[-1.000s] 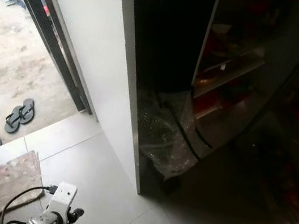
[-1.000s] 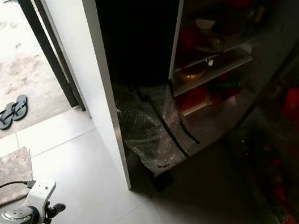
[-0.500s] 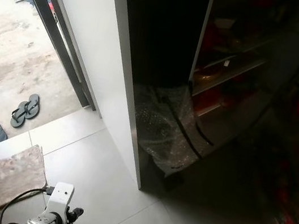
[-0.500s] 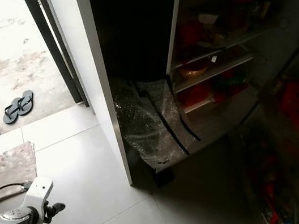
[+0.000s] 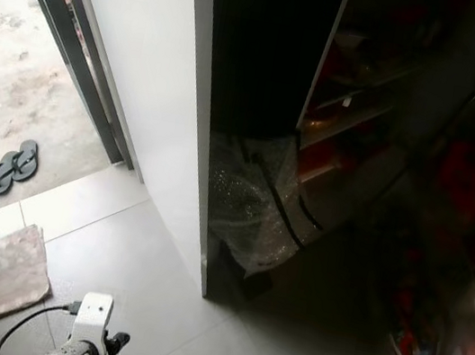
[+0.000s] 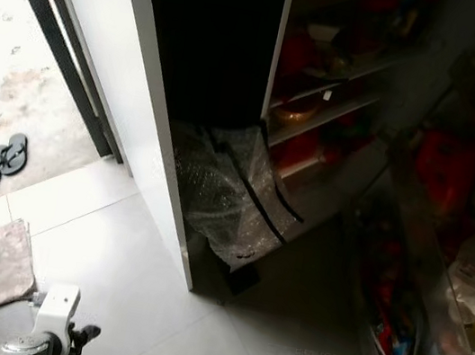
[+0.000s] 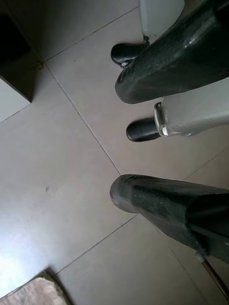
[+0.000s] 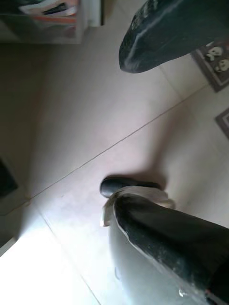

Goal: Restocking fridge

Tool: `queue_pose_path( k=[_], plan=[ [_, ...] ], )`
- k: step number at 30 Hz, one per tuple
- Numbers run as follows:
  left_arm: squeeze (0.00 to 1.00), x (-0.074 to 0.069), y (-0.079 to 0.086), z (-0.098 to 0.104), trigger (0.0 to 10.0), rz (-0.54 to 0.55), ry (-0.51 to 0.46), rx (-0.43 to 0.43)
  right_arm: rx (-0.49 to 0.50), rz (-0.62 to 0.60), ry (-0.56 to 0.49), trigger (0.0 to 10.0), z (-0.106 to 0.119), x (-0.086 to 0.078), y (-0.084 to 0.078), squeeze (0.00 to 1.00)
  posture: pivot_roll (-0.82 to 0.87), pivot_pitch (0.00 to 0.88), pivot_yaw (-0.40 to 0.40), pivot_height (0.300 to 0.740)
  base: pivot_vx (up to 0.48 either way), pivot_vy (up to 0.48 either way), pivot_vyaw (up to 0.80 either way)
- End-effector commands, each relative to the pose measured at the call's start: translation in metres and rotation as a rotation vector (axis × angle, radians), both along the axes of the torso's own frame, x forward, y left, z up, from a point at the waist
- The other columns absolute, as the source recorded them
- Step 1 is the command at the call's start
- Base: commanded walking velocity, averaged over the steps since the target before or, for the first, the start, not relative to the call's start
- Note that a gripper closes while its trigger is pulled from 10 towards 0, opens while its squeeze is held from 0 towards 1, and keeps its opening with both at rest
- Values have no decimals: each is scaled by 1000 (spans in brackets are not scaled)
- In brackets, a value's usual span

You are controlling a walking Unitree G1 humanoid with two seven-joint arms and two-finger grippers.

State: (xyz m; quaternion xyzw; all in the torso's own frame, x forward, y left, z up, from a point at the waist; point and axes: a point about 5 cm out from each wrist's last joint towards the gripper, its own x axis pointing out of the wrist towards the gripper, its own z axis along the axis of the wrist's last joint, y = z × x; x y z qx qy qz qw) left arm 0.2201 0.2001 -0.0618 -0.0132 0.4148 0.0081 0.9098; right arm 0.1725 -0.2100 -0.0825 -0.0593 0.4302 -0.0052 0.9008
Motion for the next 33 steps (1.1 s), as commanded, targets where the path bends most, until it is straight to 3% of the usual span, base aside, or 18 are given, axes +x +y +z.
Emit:
queue_pose_path(
  k=[1,4,15,27,33],
  plan=[
    [0,-9,7,-4,10000,9,32,16,-5,26,-1,10000,3,12,8,0,-36,118,39,740,0,0,0],
    [0,-4,14,0,10000,26,11,32,1,62,-12,10000,8,24,16,0,-12,105,53,740,0,0,0],
    [0,8,14,7,10000,53,-14,30,46,46,-15,10000,8,26,22,0,-17,84,77,740,0,0,0],
    [0,14,-6,7,10000,71,-27,-17,16,73,-3,10000,6,19,10,0,0,59,-20,740,0,0,0],
    [0,17,-1,10,10000,100,-44,-17,7,86,-36,10000,15,36,12,0,9,43,-25,740,0,0,0]
  ],
)
